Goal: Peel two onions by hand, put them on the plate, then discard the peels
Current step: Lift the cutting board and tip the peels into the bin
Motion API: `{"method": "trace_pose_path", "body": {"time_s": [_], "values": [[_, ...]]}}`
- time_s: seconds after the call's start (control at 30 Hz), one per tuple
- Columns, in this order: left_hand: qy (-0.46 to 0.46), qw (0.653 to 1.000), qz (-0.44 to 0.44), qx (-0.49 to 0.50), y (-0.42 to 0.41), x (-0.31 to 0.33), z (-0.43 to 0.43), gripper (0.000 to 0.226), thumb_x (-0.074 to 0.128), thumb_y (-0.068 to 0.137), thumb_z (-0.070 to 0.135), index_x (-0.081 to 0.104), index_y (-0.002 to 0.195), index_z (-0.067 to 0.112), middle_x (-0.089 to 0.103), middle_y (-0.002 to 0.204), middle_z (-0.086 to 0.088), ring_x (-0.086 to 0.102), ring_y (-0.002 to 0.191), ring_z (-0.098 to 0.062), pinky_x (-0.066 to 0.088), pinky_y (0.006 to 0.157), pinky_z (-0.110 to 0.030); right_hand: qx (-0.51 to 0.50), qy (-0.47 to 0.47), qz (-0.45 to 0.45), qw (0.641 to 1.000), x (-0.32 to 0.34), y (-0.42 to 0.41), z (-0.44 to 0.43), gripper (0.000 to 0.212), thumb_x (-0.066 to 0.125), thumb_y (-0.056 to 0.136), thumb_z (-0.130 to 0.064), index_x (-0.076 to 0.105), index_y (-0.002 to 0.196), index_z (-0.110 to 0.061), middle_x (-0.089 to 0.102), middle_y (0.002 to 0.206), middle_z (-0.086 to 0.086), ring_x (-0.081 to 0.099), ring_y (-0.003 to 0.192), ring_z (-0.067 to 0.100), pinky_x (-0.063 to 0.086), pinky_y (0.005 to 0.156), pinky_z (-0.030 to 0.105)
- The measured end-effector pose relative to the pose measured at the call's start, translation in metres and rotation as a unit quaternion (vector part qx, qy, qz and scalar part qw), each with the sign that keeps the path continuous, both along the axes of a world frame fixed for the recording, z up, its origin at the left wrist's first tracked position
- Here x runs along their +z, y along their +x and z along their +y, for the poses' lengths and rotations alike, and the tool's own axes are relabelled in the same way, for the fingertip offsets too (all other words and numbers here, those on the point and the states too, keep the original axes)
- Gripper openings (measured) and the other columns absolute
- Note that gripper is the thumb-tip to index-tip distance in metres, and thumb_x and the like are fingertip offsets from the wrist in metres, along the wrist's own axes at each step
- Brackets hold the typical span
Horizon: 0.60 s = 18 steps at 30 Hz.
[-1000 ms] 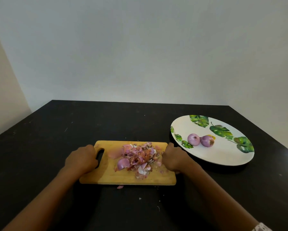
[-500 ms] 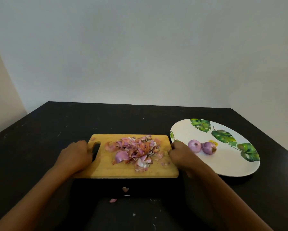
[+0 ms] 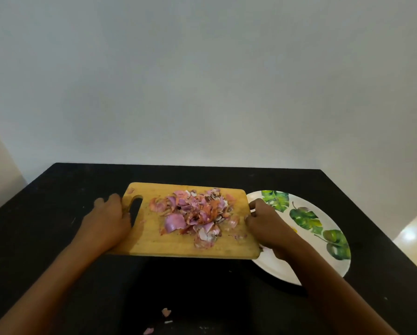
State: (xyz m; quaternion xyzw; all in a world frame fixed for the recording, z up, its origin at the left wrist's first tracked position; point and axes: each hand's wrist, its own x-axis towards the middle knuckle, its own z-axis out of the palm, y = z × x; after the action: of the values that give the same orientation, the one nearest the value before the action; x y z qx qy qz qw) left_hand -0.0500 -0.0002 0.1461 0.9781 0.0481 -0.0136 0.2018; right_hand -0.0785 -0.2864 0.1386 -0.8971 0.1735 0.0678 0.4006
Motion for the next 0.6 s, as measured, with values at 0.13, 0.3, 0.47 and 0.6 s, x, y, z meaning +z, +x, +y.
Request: {"method": "trace_pose_path", "body": {"time_s": [0.13, 0.3, 0.47, 0.6], "values": [[-0.008, 1.000, 0.013, -0.003, -0.010, 0.035, -0.006, 0.037, 0.045, 0.096, 0.026, 0.038, 0.129, 0.011, 0.039, 0.128, -0.017, 0.053, 0.104, -0.033, 0.048, 0.088, -0.046, -0.012, -0.006, 0.007, 1.000, 0.036, -0.004, -0.002, 0.035, 0.040, 0.098, -0.011, 0.039, 0.133, -0.012, 0.040, 0.139, 0.016, 0.052, 0.115, 0.027, 0.050, 0.096, 0.043], [-0.007, 1.000, 0.018, -0.005, -0.024, 0.076, -0.004, 0.041, 0.045, 0.096, 0.027, 0.034, 0.133, 0.012, 0.039, 0.127, -0.014, 0.054, 0.099, -0.026, 0.050, 0.082, -0.037, -0.010, -0.004, 0.008, 1.000, 0.079, -0.018, 0.000, 0.026, 0.040, 0.100, -0.012, 0.043, 0.125, -0.012, 0.044, 0.134, 0.015, 0.056, 0.103, 0.023, 0.052, 0.088, 0.037], [0.006, 1.000, 0.016, -0.017, -0.039, 0.099, 0.006, 0.046, 0.045, 0.096, 0.030, 0.030, 0.137, 0.015, 0.038, 0.128, -0.011, 0.050, 0.081, -0.012, 0.041, 0.063, -0.022, -0.011, 0.007, 0.005, 1.000, 0.104, -0.042, 0.005, 0.012, 0.041, 0.100, -0.016, 0.045, 0.112, -0.017, 0.046, 0.127, 0.011, 0.057, 0.100, 0.020, 0.054, 0.086, 0.037], [0.011, 0.999, 0.010, -0.036, -0.043, 0.112, 0.013, 0.046, 0.045, 0.095, 0.032, 0.030, 0.136, 0.017, 0.038, 0.126, -0.007, 0.049, 0.078, -0.010, 0.035, 0.056, -0.017, -0.022, 0.016, -0.003, 1.000, 0.116, -0.057, 0.008, 0.011, 0.042, 0.100, -0.018, 0.047, 0.110, -0.019, 0.050, 0.118, 0.007, 0.057, 0.100, 0.020, 0.053, 0.090, 0.043]]}}
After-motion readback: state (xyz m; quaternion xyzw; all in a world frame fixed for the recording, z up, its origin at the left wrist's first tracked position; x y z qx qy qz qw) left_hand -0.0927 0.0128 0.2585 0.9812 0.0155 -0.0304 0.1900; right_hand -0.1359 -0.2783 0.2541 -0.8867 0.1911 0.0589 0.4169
